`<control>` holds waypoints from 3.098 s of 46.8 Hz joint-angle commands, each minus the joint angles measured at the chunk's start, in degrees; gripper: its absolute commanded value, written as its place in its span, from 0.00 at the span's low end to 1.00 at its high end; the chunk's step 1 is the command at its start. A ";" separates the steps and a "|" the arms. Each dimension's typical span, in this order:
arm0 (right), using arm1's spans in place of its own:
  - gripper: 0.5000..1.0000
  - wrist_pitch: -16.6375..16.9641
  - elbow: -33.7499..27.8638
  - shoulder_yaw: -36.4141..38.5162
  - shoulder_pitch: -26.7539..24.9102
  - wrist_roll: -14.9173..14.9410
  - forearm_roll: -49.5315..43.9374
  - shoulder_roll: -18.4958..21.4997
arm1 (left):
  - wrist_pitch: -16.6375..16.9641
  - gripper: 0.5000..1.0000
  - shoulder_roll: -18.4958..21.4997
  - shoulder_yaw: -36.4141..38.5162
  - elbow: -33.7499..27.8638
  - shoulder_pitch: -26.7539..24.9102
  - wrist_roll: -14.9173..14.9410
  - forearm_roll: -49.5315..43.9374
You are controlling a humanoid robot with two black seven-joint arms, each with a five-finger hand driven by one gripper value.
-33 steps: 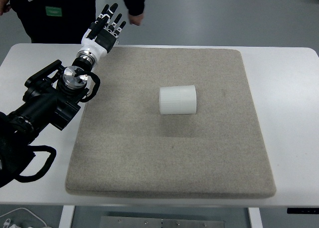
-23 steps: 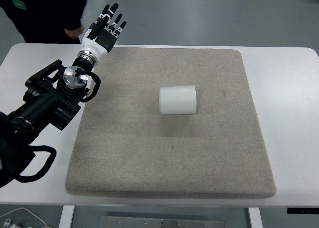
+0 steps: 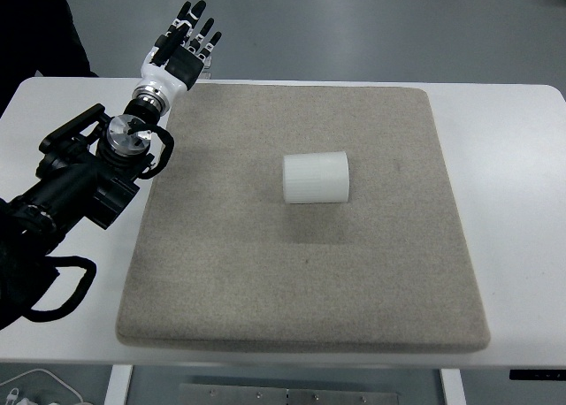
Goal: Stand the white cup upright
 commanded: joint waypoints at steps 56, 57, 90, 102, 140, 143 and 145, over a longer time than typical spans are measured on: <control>0.86 0.00 0.00 0.00 0.00 0.00 0.00 0.00 | -0.26 0.95 6.84 29.71 -15.06 -15.10 1.44 40.89; 0.86 0.00 0.00 0.00 0.00 0.00 0.00 0.00 | 0.09 0.95 7.37 31.03 -16.03 -15.63 1.53 40.89; 0.86 0.00 0.00 0.00 0.00 0.00 0.00 0.00 | 3.25 0.90 14.14 42.99 -38.27 -25.30 19.90 50.65; 0.86 0.00 0.00 0.00 0.00 0.00 0.00 0.00 | 3.25 0.90 14.23 47.38 -40.73 -28.02 20.51 50.65; 0.86 0.00 0.00 0.00 0.00 0.00 0.00 0.00 | 5.89 0.89 7.90 52.57 -38.89 -26.80 21.39 59.52; 0.86 0.00 0.00 0.00 0.00 0.00 0.00 0.00 | 5.89 0.89 7.81 52.66 -38.62 -26.71 21.31 60.05; 0.86 0.00 0.00 0.00 0.00 0.00 0.00 0.00 | 5.89 0.89 7.81 52.66 -38.27 -26.36 21.31 60.32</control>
